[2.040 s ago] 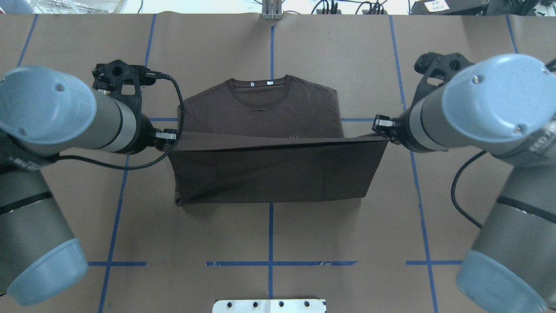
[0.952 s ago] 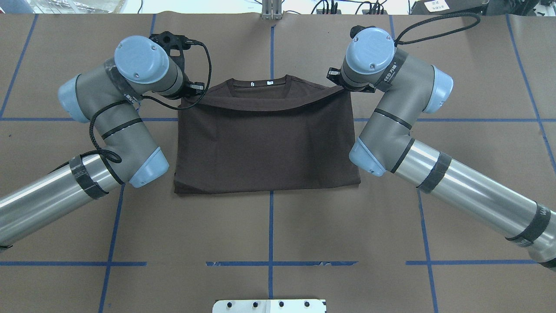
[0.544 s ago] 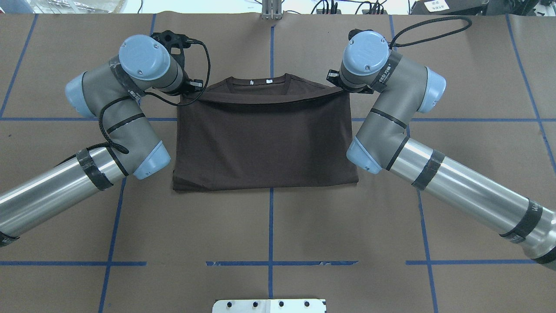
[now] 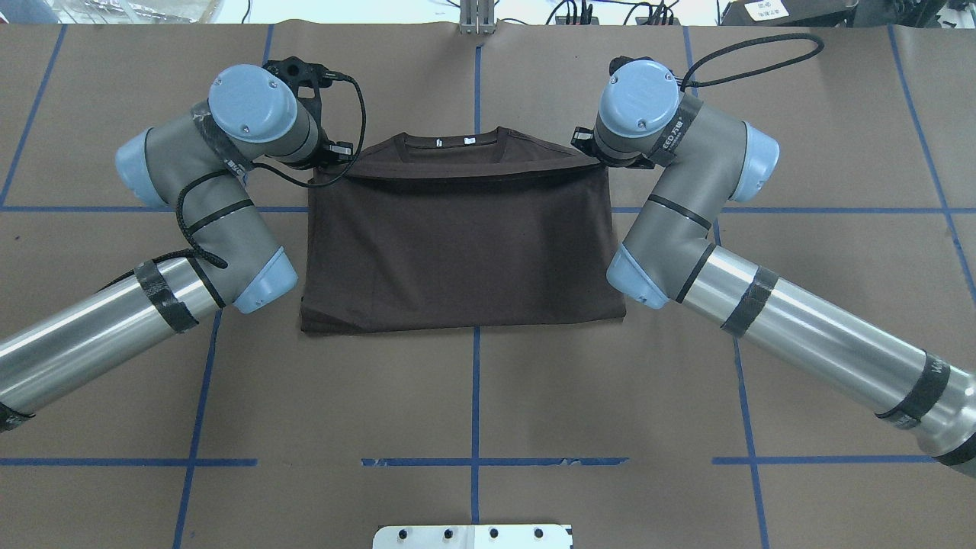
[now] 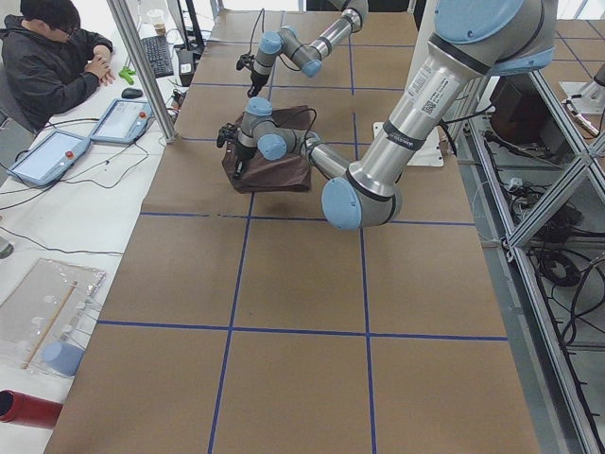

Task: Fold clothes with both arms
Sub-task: 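Lower the hem near the collar and open both grippers, then move the left gripper to the folded shirt's side edge while the right arm withdraws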

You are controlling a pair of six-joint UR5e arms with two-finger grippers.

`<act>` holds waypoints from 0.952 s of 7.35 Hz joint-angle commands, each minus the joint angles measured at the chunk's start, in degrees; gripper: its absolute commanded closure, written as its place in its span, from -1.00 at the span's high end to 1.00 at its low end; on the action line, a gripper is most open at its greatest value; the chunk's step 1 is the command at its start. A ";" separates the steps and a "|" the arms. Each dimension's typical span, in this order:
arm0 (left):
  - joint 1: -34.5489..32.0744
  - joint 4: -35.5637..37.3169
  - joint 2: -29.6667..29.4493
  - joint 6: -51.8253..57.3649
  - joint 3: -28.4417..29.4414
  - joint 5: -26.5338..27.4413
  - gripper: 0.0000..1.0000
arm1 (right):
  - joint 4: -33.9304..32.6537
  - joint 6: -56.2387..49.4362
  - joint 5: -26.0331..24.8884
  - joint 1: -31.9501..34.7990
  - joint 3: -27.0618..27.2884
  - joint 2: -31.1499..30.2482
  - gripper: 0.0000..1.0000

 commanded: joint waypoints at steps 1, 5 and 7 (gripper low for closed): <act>0.07 -1.05 4.77 4.05 -7.75 -0.59 1.00 | 0.07 -5.75 1.52 1.00 3.30 -0.71 1.00; 8.39 -1.75 22.52 -7.65 -27.20 -0.07 0.79 | -0.02 -13.70 9.98 5.85 12.21 -7.04 1.00; 13.85 -7.52 26.67 -16.15 -27.50 0.28 0.09 | -0.02 -13.70 9.89 5.85 12.21 -7.13 1.00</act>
